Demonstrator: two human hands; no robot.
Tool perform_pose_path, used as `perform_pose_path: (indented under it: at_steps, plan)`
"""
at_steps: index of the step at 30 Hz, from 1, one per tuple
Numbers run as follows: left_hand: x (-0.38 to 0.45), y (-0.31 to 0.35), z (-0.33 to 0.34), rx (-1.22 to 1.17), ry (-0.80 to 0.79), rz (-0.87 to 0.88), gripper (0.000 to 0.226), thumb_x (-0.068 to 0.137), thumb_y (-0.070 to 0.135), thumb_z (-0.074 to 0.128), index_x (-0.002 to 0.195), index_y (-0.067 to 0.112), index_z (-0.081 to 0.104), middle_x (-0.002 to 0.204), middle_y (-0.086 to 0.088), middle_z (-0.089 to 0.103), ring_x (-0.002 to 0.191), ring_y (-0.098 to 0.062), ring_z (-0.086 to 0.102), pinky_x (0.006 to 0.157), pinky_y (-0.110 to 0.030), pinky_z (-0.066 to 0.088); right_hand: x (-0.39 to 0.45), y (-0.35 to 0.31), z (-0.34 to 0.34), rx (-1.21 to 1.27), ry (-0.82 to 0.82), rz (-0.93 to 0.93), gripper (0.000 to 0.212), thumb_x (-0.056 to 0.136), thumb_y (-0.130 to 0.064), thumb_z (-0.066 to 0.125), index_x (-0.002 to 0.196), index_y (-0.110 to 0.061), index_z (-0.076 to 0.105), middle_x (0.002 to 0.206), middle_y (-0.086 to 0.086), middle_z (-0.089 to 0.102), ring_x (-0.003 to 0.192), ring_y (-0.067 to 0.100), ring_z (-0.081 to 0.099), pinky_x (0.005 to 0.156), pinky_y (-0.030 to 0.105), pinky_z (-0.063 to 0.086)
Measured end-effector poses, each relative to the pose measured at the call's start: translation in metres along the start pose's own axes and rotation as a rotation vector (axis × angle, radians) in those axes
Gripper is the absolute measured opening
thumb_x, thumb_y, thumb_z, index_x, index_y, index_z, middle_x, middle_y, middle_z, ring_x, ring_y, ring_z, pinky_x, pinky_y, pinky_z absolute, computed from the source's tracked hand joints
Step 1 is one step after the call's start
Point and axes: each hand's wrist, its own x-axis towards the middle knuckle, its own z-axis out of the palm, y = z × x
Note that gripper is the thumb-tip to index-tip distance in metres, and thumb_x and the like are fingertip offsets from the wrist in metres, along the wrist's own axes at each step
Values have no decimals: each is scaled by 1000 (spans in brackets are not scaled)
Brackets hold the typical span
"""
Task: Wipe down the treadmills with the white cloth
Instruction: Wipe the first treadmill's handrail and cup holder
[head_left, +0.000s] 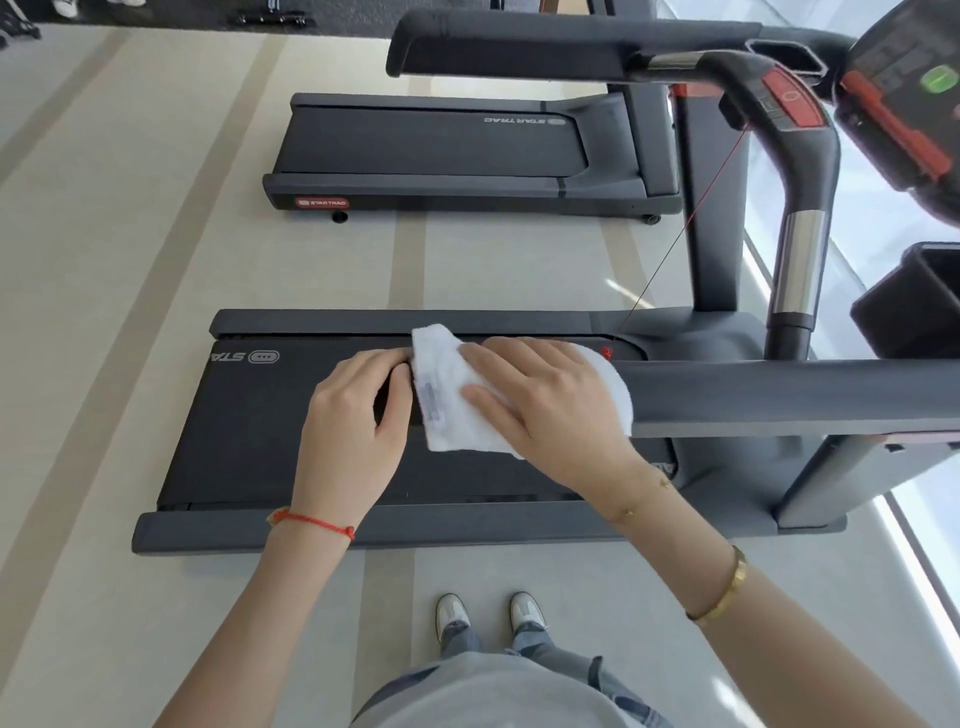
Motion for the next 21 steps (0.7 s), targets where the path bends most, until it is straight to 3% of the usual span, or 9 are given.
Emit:
perform_pose_path:
  at_steps: [3, 7, 9, 13, 15, 17, 19, 21]
  plan:
    - [1, -1, 0, -1, 1, 5, 24, 99, 10, 50, 114, 10, 69, 112, 3, 69, 106, -16, 63, 94, -42, 50, -23, 32, -8, -35, 88, -8, 35, 102, -38, 44, 118, -18, 67, 109, -1, 68, 95, 23, 63, 84, 37, 48]
    - [1, -2, 0, -5, -1, 6, 24, 100, 11, 50, 115, 11, 69, 113, 4, 68, 107, -14, 63, 96, -41, 50, -14, 37, -10, -66, 110, 303, 38, 100, -29, 35, 79, -20, 66, 70, -3, 62, 64, 24, 53, 64, 37, 44]
    - [1, -2, 1, -2, 4, 7, 24, 100, 10, 51, 115, 11, 69, 112, 3, 68, 106, -15, 63, 95, -42, 50, 0, 17, -3, -104, 55, 292, 37, 98, -28, 34, 74, -20, 61, 66, -3, 57, 61, 24, 51, 63, 38, 43]
    - [0, -3, 2, -6, 11, 15, 25, 99, 10, 49, 115, 12, 68, 109, 4, 68, 103, -18, 62, 91, -45, 50, 9, -8, 6, -66, -22, 185, 46, 104, -38, 24, 96, -23, 67, 82, -4, 63, 73, 22, 56, 72, 36, 43]
    - [0, -2, 2, -9, 16, 14, 25, 99, 11, 48, 114, 13, 68, 109, 5, 68, 102, -17, 62, 91, -45, 50, 5, 1, 2, -41, -69, 99, 45, 105, -42, 25, 113, -24, 66, 96, -6, 66, 82, 21, 59, 76, 35, 44]
    - [1, -2, 3, -2, 19, 7, 25, 99, 10, 49, 115, 12, 69, 111, 4, 68, 104, -16, 62, 92, -45, 50, -1, 17, -6, -26, -69, 53, 42, 104, -44, 30, 117, -24, 65, 100, -6, 68, 84, 21, 61, 77, 36, 46]
    - [1, -2, 2, -3, 23, -1, 24, 100, 10, 51, 115, 12, 69, 112, 4, 68, 106, -15, 62, 94, -43, 50, -6, 29, -12, -21, -21, 121, 40, 102, -40, 32, 101, -24, 69, 84, -5, 67, 73, 22, 60, 68, 36, 46]
    - [0, -1, 2, 9, 21, -6, 24, 100, 11, 50, 116, 12, 69, 112, 4, 68, 107, -14, 62, 95, -42, 50, -2, 30, -13, -39, 9, 224, 40, 98, -32, 34, 72, -21, 62, 60, -4, 55, 56, 24, 50, 53, 34, 37]
